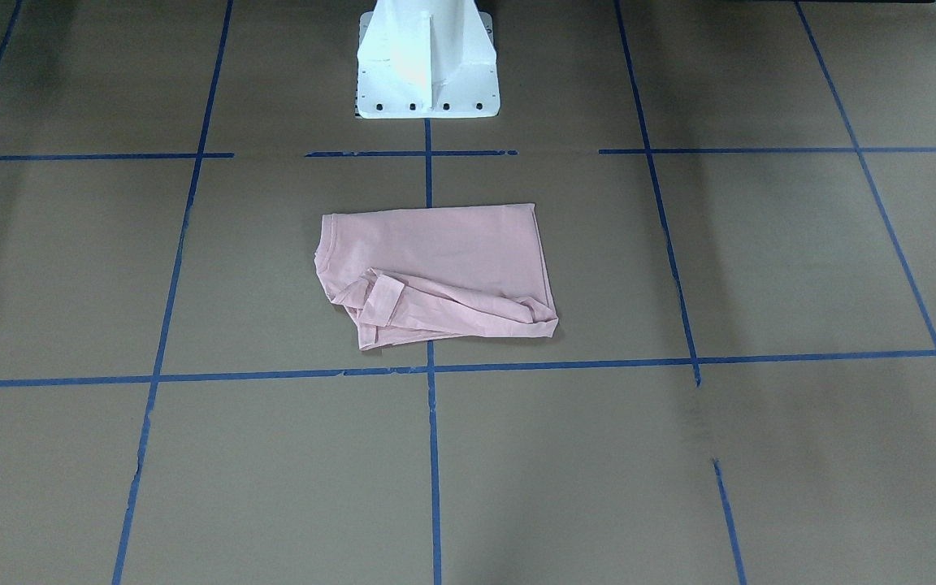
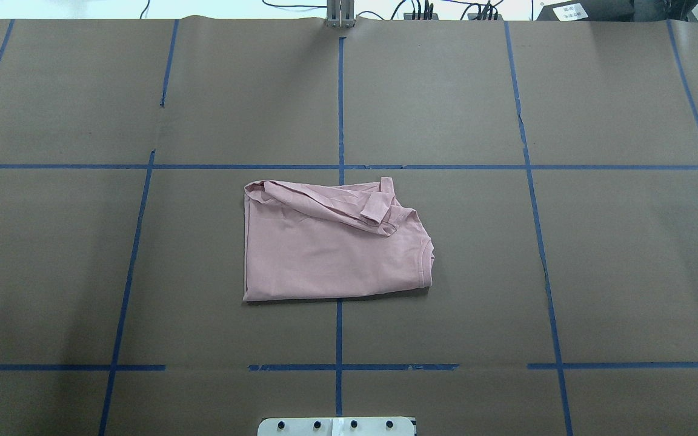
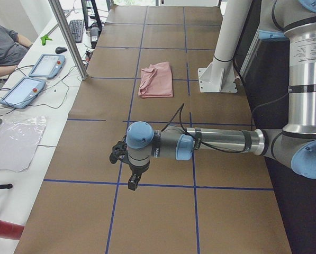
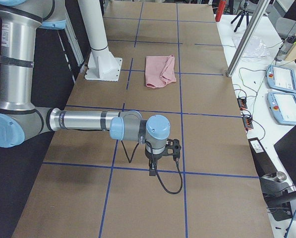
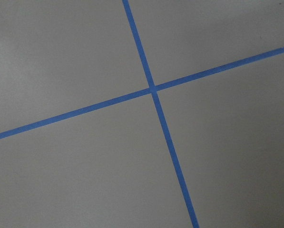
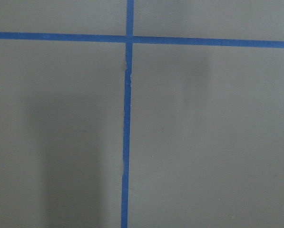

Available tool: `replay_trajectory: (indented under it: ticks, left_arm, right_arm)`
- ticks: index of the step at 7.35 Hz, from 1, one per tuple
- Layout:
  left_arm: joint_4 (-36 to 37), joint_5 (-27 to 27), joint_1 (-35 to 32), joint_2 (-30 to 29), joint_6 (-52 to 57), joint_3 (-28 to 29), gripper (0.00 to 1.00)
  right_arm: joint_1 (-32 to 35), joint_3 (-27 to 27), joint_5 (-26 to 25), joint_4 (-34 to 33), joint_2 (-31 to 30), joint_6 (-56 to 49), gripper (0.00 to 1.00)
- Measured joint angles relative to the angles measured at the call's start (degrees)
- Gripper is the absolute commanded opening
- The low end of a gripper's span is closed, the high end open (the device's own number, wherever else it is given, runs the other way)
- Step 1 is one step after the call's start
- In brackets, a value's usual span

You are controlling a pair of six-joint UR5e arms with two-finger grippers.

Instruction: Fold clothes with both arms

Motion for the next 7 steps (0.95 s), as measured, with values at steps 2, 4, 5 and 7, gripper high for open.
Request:
replay_trajectory:
  ticks: [2,4,5,7]
  left_arm:
    - [0.0,0.3,0.1,0.0,-0.1,0.4,1.0]
    - [0.1,0.4,0.2,0.0,-0.2,0.5,1.0]
    - [0.1,0.4,0.1,0.0,-0.1,0.5,1.0]
    - [0.1,0.4,0.1,0.1,-0.1,0.5,1.0]
  right_arm:
    - [0.0,-0.1,0.2,0.0,-0.2,0.0,1.0]
    - [0.0,-0.3,0.3,0.0,-0.2,0.3,1.0]
    - [0.0,-0.3,0.3,0.0,-0.2,0.4,1.0]
    - [0.0,-0.4,0.2,0.1,-0.2,0.4,1.0]
